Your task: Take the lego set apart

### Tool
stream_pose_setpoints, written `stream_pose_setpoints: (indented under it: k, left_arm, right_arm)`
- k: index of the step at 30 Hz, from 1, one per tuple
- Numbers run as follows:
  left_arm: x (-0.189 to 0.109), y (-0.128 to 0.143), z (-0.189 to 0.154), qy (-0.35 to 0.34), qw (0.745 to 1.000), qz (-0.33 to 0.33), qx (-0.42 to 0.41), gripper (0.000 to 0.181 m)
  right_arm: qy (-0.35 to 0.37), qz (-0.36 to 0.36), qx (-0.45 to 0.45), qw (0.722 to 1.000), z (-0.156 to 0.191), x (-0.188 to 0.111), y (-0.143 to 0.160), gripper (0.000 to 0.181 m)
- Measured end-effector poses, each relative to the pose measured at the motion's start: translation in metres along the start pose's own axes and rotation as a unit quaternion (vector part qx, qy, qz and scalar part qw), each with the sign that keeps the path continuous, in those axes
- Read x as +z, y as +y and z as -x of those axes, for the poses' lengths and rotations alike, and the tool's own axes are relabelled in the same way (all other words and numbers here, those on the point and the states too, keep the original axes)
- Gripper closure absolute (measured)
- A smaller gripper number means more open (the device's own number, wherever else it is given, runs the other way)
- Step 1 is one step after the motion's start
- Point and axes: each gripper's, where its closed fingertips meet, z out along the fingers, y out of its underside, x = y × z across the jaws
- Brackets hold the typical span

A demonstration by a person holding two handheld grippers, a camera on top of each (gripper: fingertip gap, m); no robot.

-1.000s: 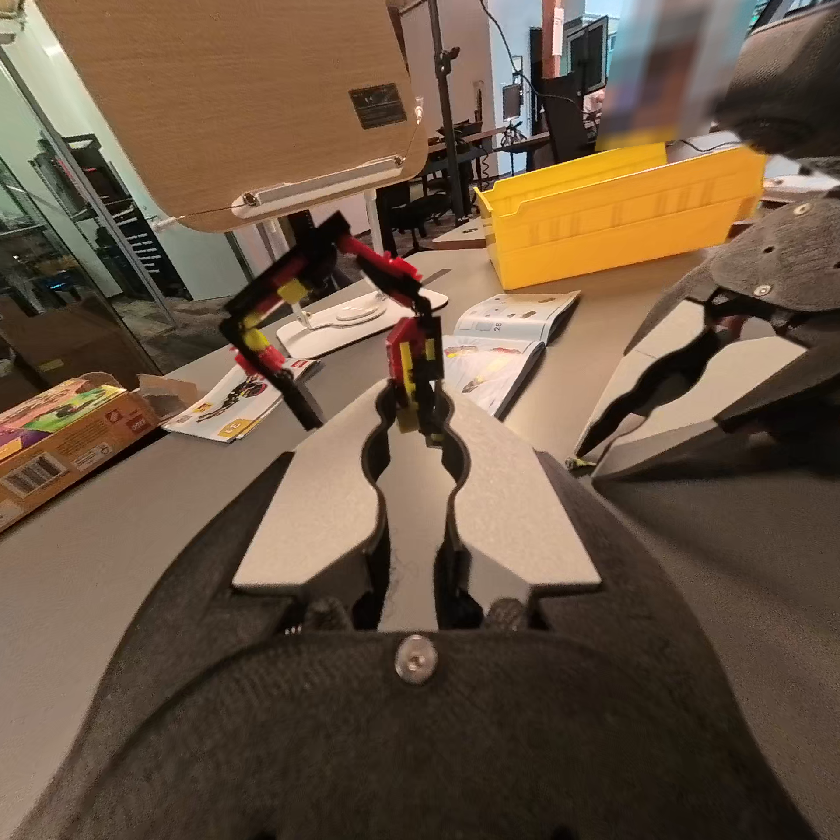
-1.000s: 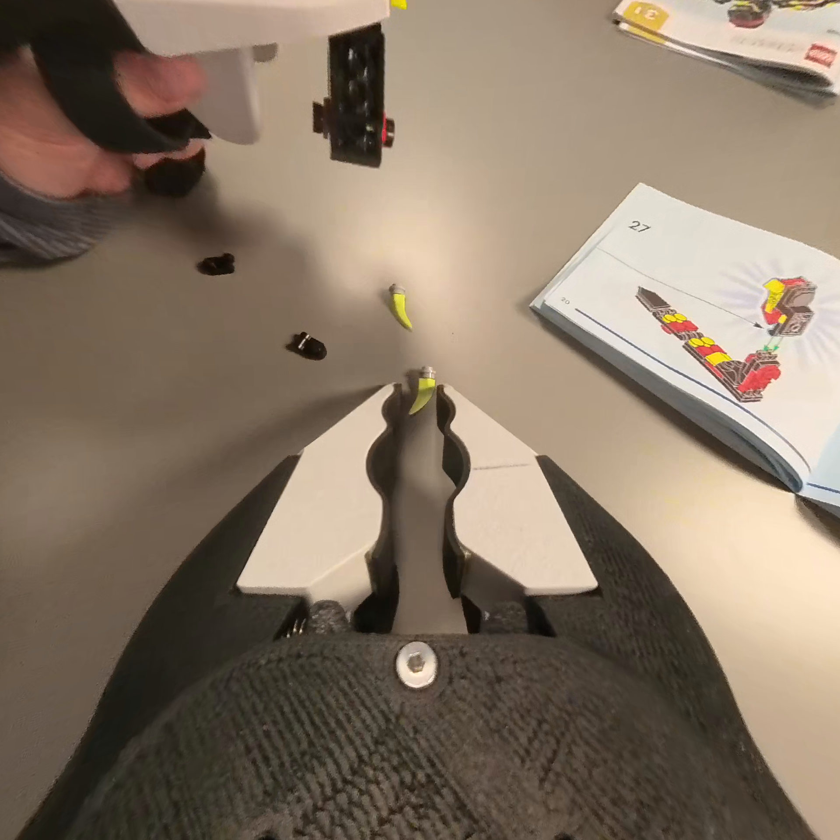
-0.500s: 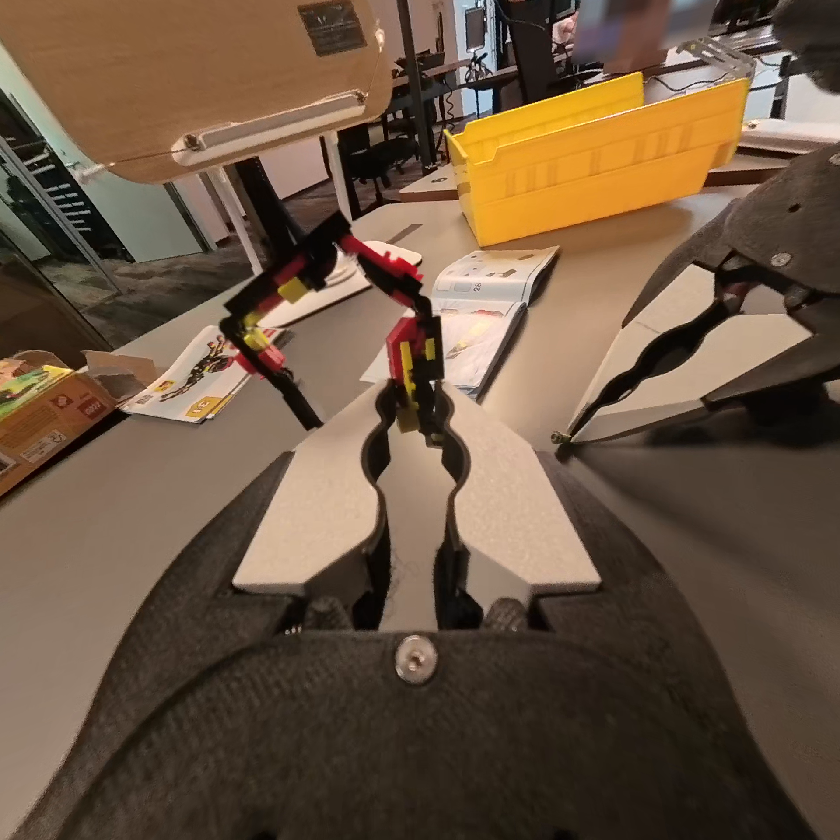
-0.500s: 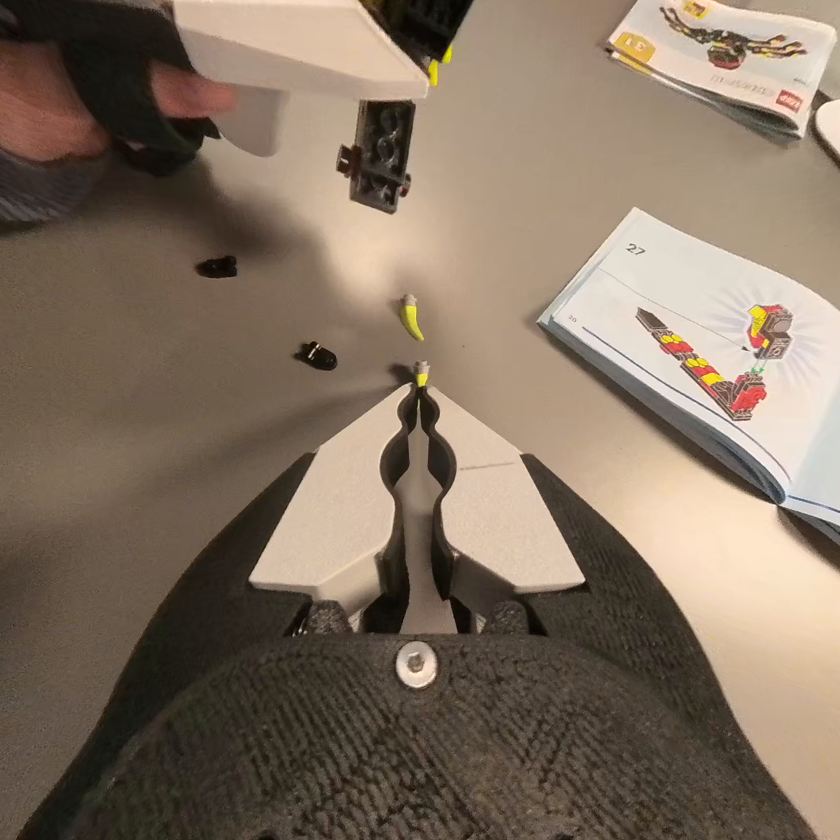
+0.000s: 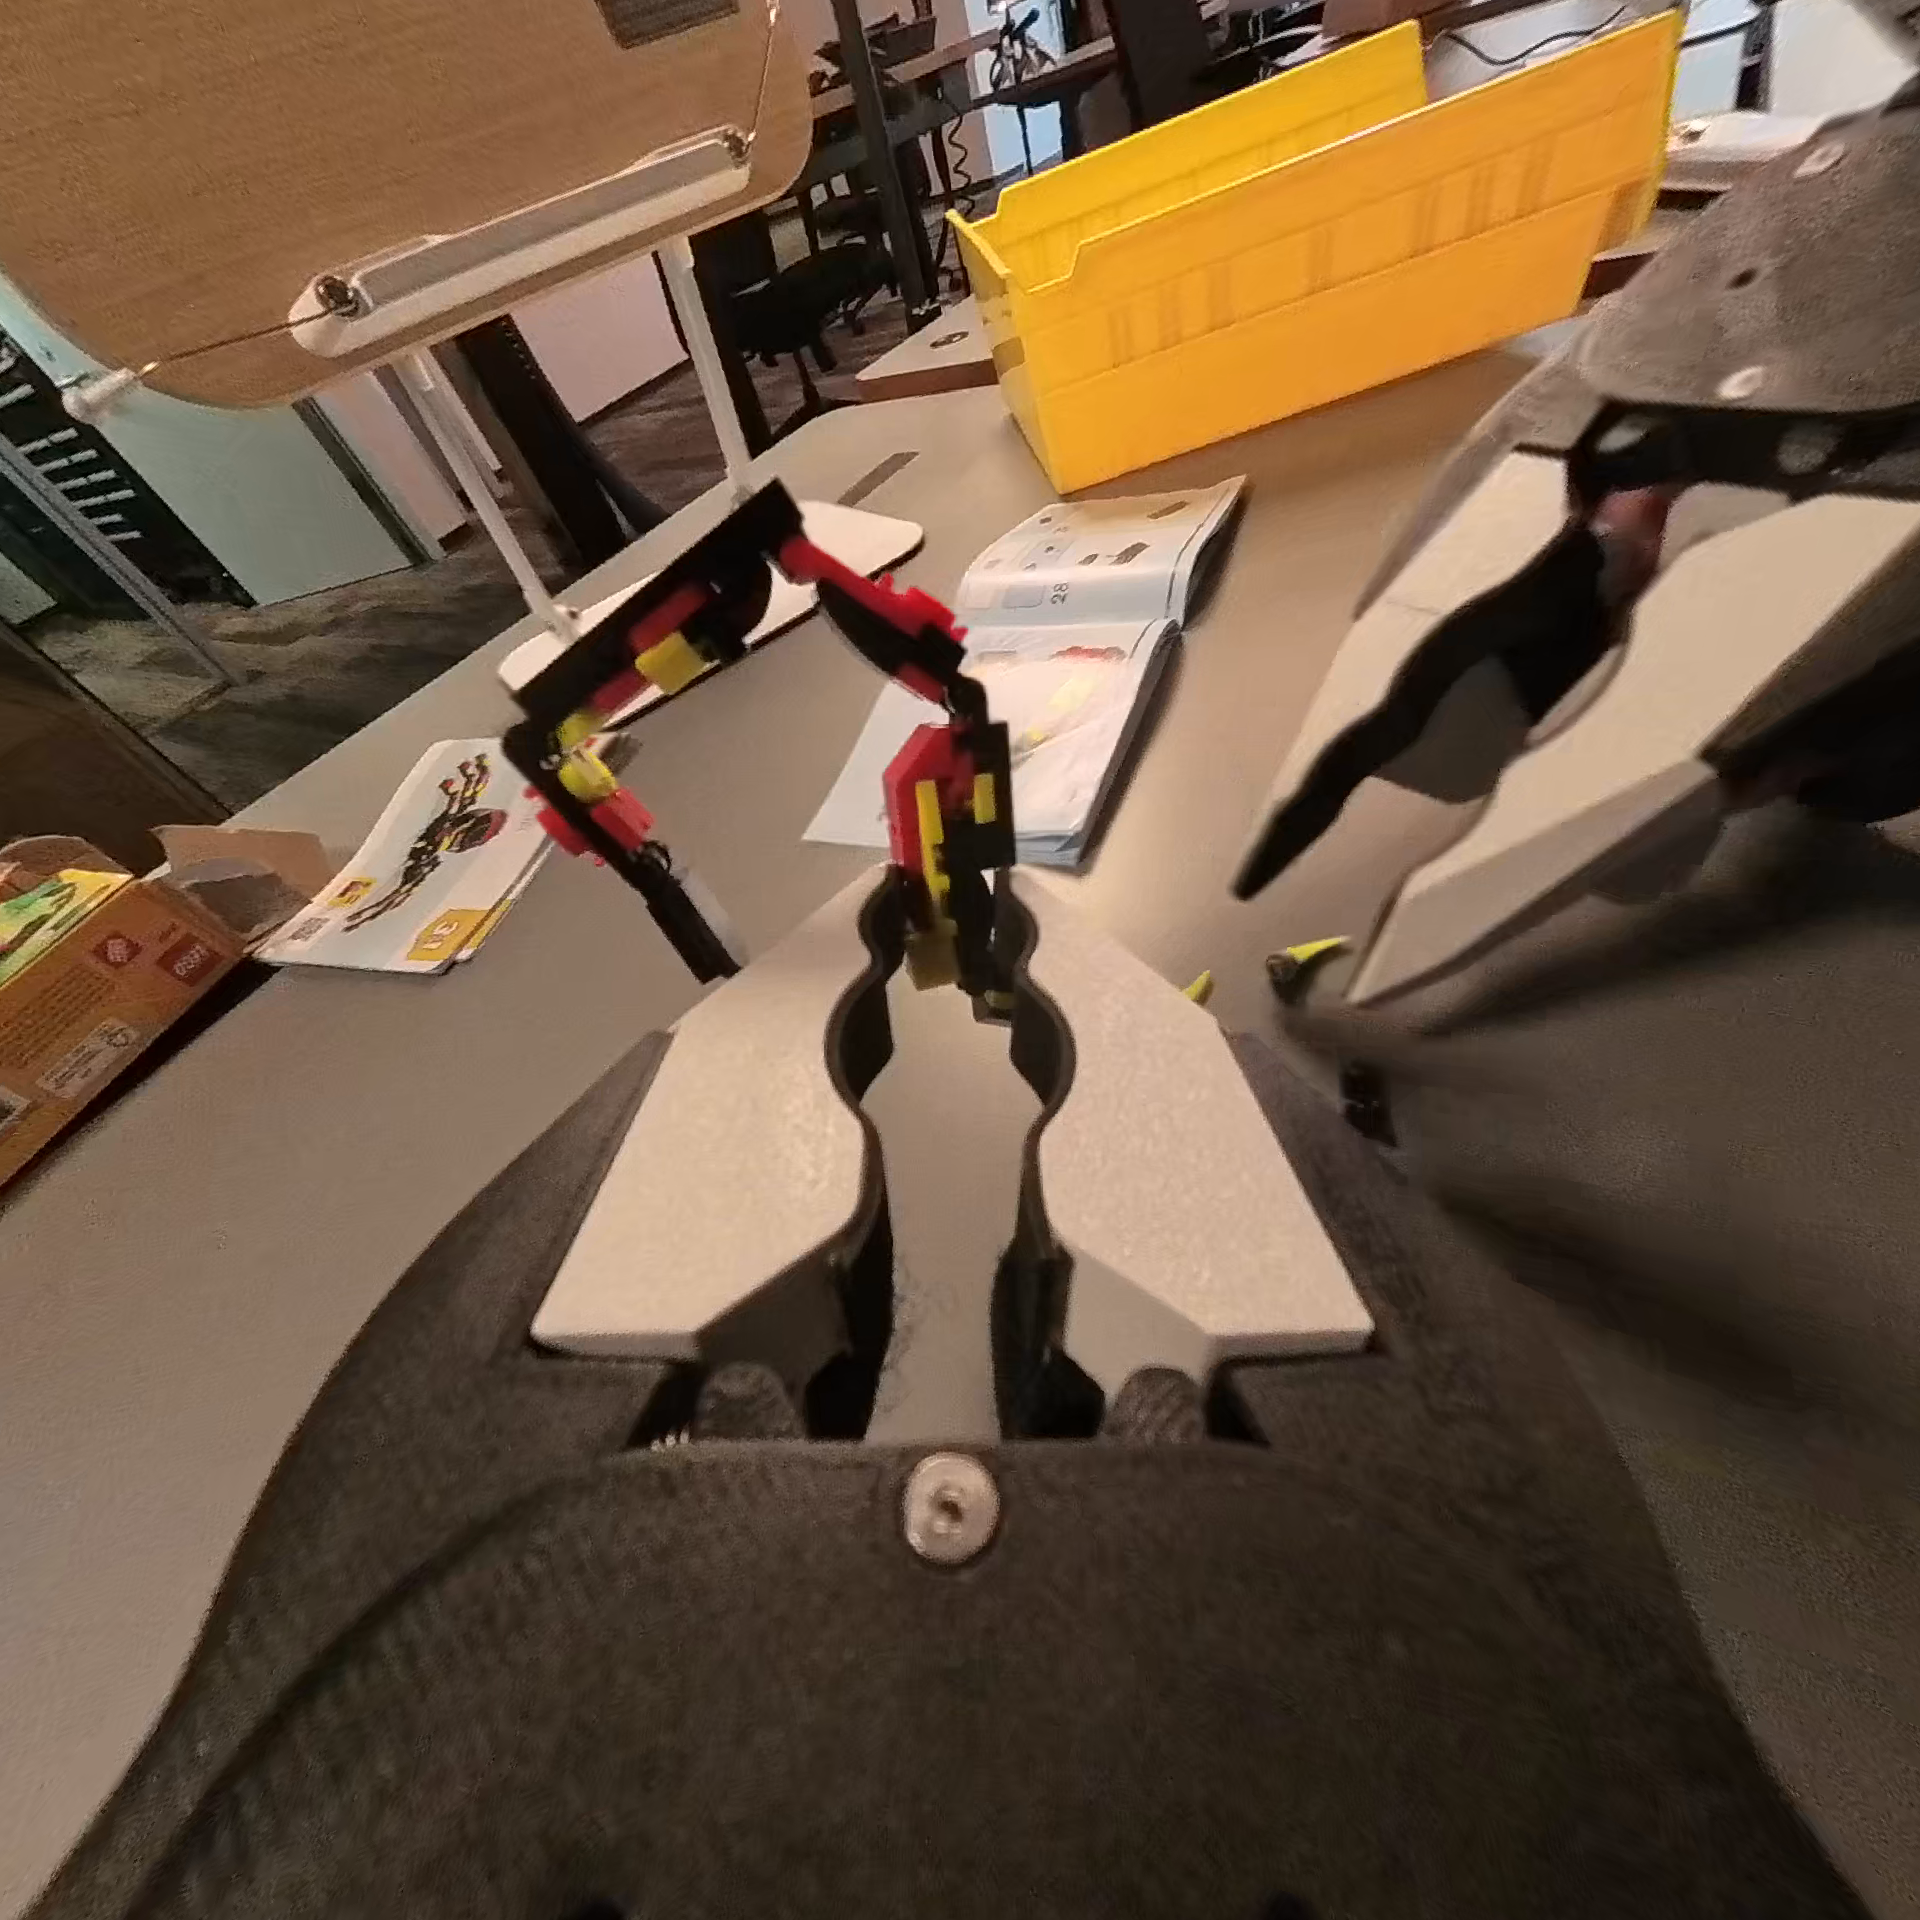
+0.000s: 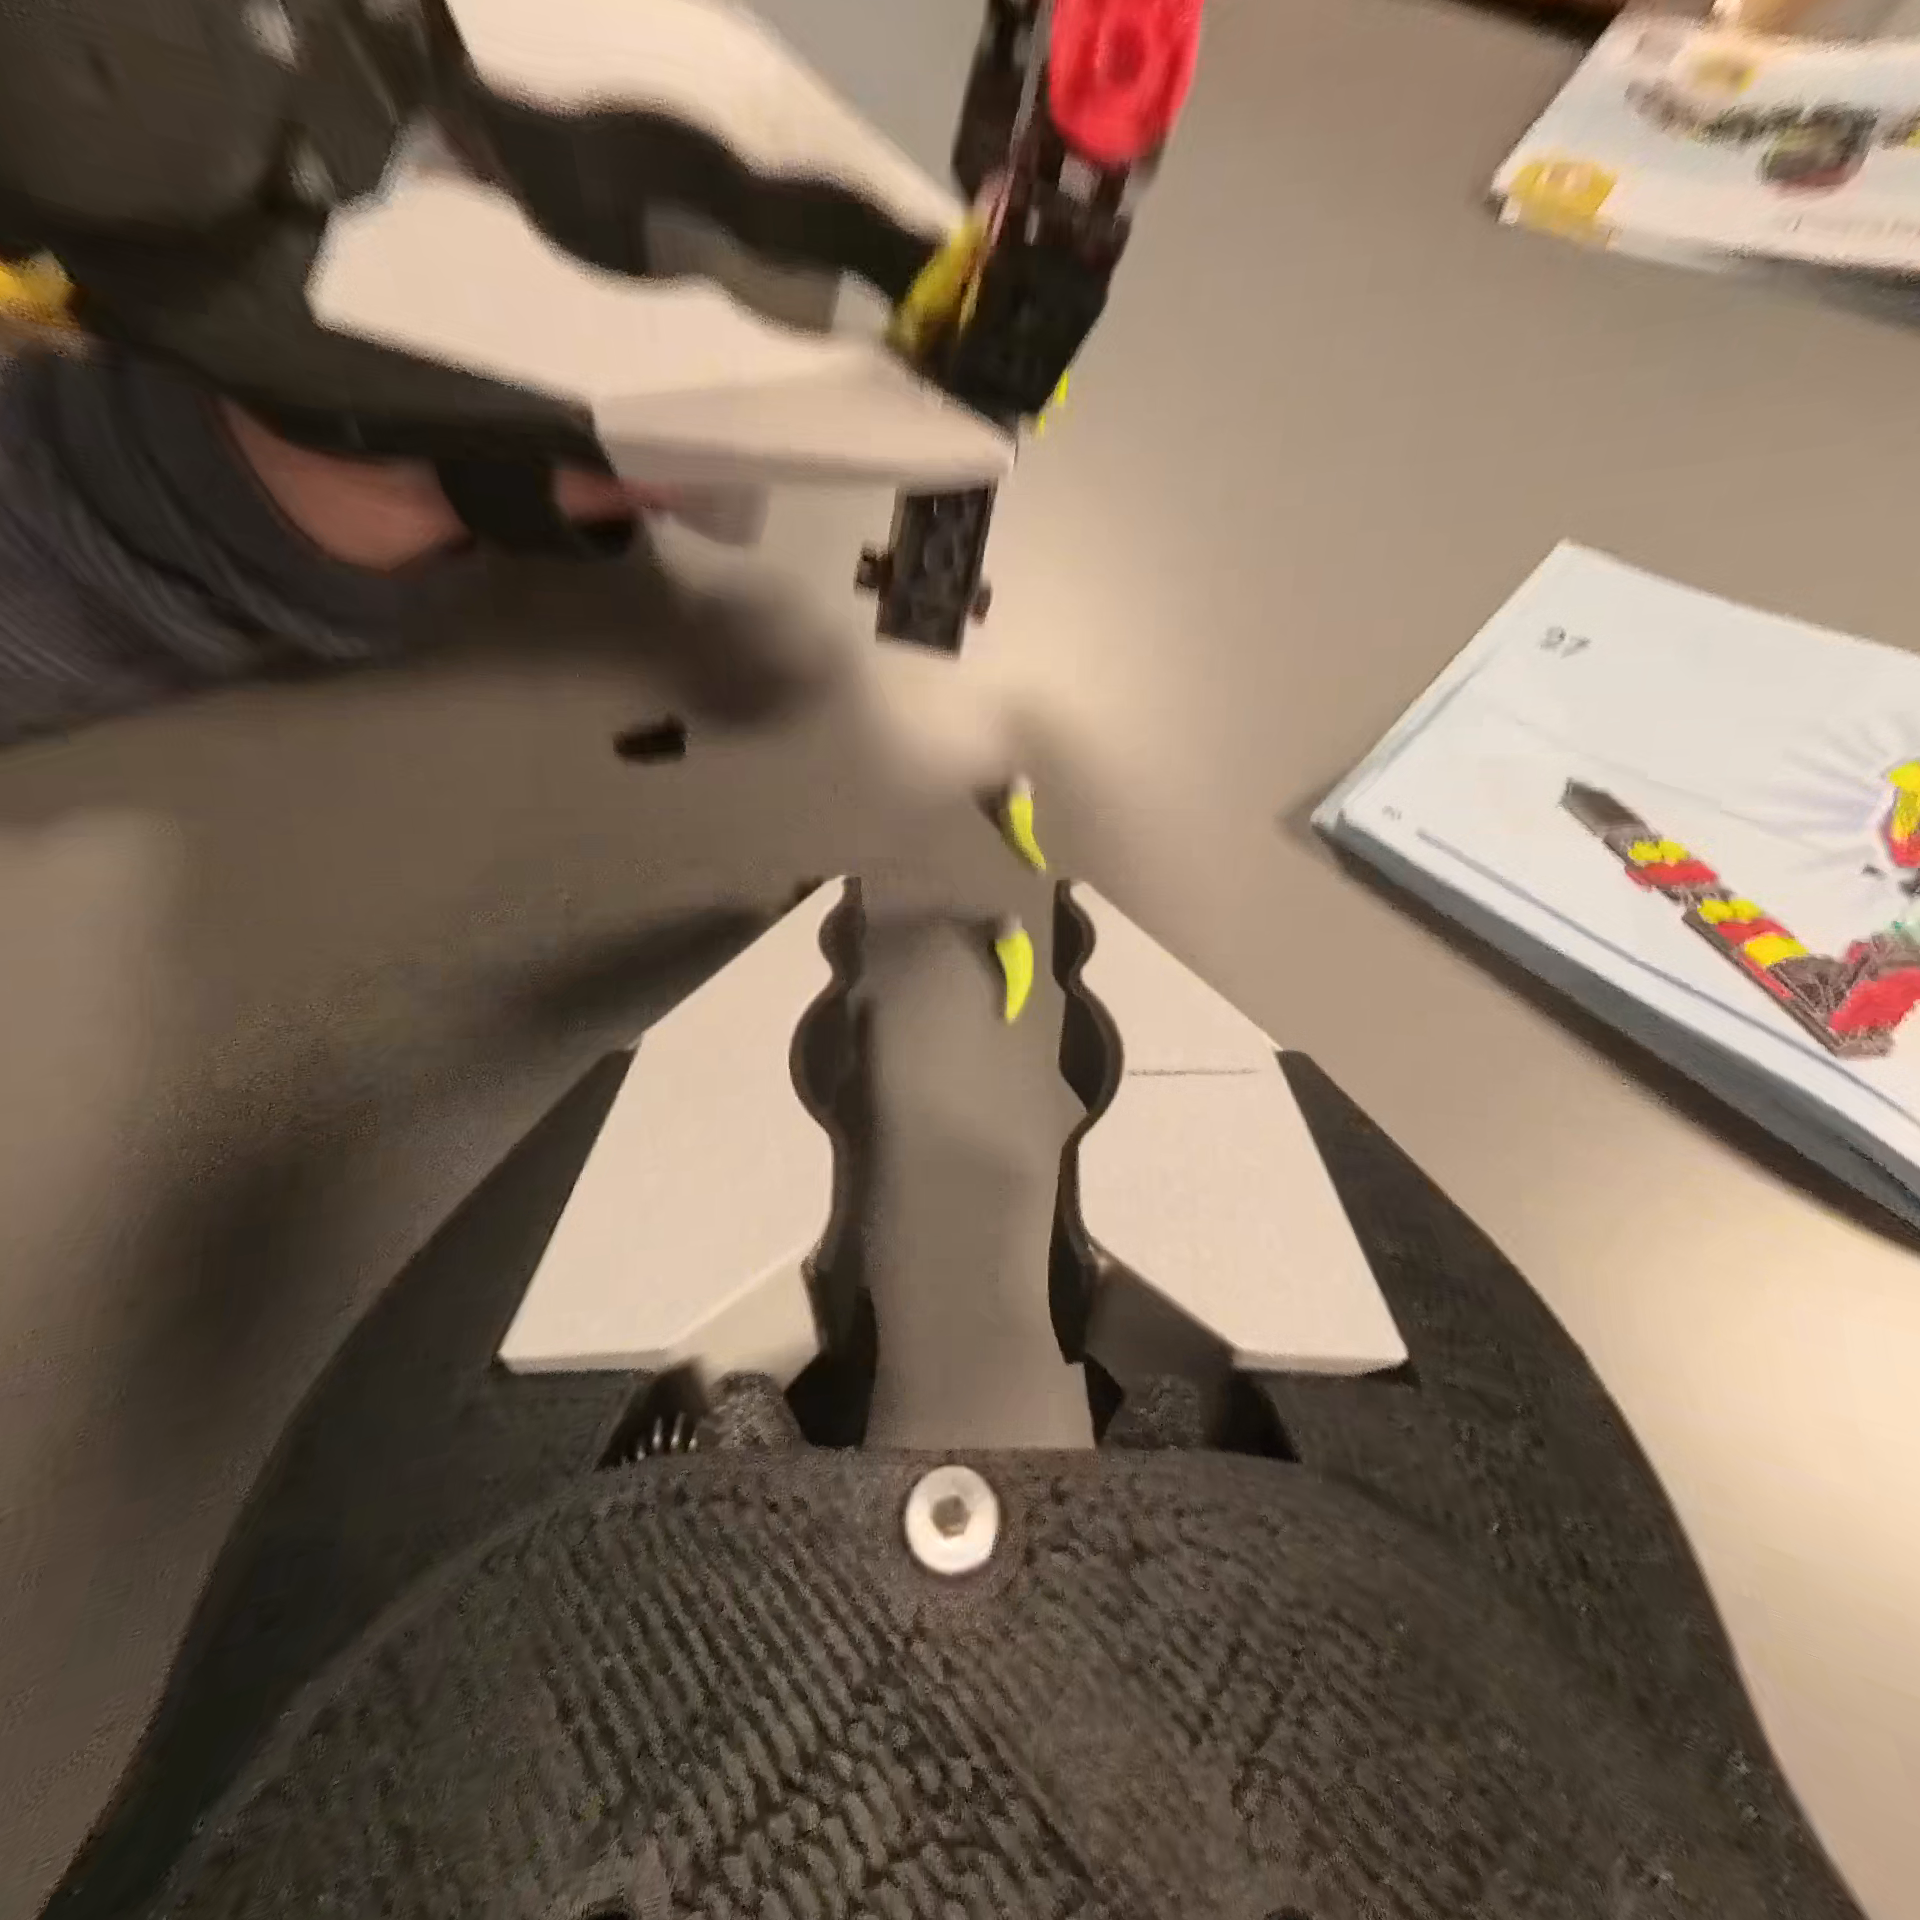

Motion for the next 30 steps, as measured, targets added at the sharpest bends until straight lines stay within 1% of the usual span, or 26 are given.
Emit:
stream_pose_setpoints:
  k: [2, 3, 5, 9, 12, 15, 17, 19, 22, 24, 26, 28, 30]
  left_arm:
    - [0.0, 0.002, 0.003, -0.008, 1.0, 0.004, 0.008, 0.165]
    - [0.0, 0.002, 0.004, -0.011, 1.0, 0.005, 0.011, 0.166]
    - [0.0, 0.002, 0.004, -0.013, 1.0, 0.005, 0.014, 0.165]
    - [0.0, 0.003, 0.004, -0.015, 1.0, 0.005, 0.021, 0.165]
    - [0.0, 0.003, 0.004, -0.015, 1.0, 0.006, 0.021, 0.165]
    - [0.0, 0.003, 0.004, -0.015, 1.0, 0.005, 0.018, 0.165]
    - [0.0, 0.002, 0.005, -0.014, 1.0, 0.004, 0.014, 0.165]
    - [-0.001, 0.002, 0.006, -0.011, 1.0, 0.002, 0.005, 0.165]
    - [-0.002, 0.001, 0.007, 0.002, 1.0, -0.001, -0.016, 0.165]
    - [-0.003, 0.002, 0.009, 0.005, 0.999, -0.001, -0.038, 0.165]
    - [-0.004, 0.002, 0.012, 0.009, 0.998, 0.001, -0.065, 0.165]
    - [-0.004, 0.004, 0.015, 0.012, 0.995, 0.006, -0.096, 0.165]
    - [-0.003, 0.009, 0.017, 0.016, 0.992, 0.021, -0.127, 0.165]
  right_arm:
    - [0.027, 0.05, -0.031, 0.998, -0.003, -0.003, 0.016, 0.151]
    - [0.038, 0.063, -0.041, 0.996, -0.004, -0.004, 0.021, 0.155]
    - [0.037, 0.07, -0.033, 0.996, -0.002, -0.004, 0.025, 0.16]
    - [0.032, 0.053, -0.007, 0.998, -0.007, -0.001, 0.023, 0.163]
    - [0.038, 0.055, -0.032, 0.997, -0.007, 0.003, 0.021, 0.166]
    - [0.052, 0.061, -0.06, 0.995, -0.005, 0.006, 0.019, 0.181]
    - [0.065, 0.058, -0.072, 0.994, -0.006, 0.007, 0.018, 0.181]
    - [0.079, 0.044, -0.079, 0.993, -0.009, 0.008, 0.014, 0.181]
    - [0.127, -0.011, -0.143, 0.982, -0.012, 0.006, -0.006, 0.181]
    - [0.177, -0.042, -0.218, 0.959, -0.014, 0.003, -0.021, 0.181]
    - [0.223, -0.055, -0.308, 0.923, -0.013, 0.001, -0.034, 0.181]
    - [0.265, -0.06, -0.396, 0.877, -0.012, 0.002, -0.043, 0.181]
    - [0.304, -0.059, -0.48, 0.821, -0.01, 0.004, -0.05, 0.181]
